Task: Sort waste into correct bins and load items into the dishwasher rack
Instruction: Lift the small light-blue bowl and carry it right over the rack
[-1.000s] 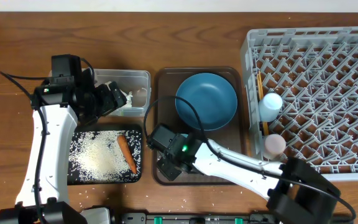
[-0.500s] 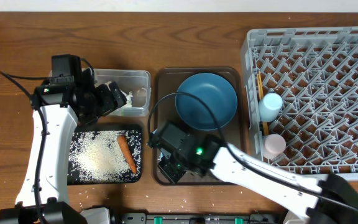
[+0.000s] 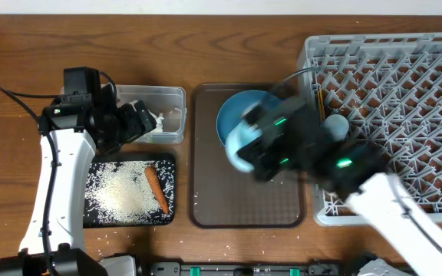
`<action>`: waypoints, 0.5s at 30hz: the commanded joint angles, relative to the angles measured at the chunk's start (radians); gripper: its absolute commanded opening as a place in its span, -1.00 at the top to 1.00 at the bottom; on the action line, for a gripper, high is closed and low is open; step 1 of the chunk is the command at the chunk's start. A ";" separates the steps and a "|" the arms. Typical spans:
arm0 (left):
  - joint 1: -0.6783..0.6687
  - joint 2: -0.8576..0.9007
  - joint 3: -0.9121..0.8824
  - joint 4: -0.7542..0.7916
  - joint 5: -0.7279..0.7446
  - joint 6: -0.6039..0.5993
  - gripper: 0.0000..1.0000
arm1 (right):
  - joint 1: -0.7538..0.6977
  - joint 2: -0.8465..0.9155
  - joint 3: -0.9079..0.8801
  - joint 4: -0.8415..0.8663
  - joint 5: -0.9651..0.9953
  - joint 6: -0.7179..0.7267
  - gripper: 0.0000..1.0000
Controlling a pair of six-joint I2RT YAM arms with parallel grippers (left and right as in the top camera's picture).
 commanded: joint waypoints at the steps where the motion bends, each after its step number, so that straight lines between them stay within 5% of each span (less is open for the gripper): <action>1: 0.004 0.000 0.005 -0.003 -0.010 0.010 -0.89 | -0.193 -0.053 0.003 0.000 -0.200 -0.091 0.98; 9: 0.004 0.000 0.005 -0.003 -0.010 0.010 -0.89 | -0.673 -0.033 0.003 0.144 -0.539 -0.127 0.98; 15: 0.004 0.000 0.005 -0.003 -0.010 0.010 -0.89 | -0.871 0.039 0.003 0.380 -0.692 -0.105 0.98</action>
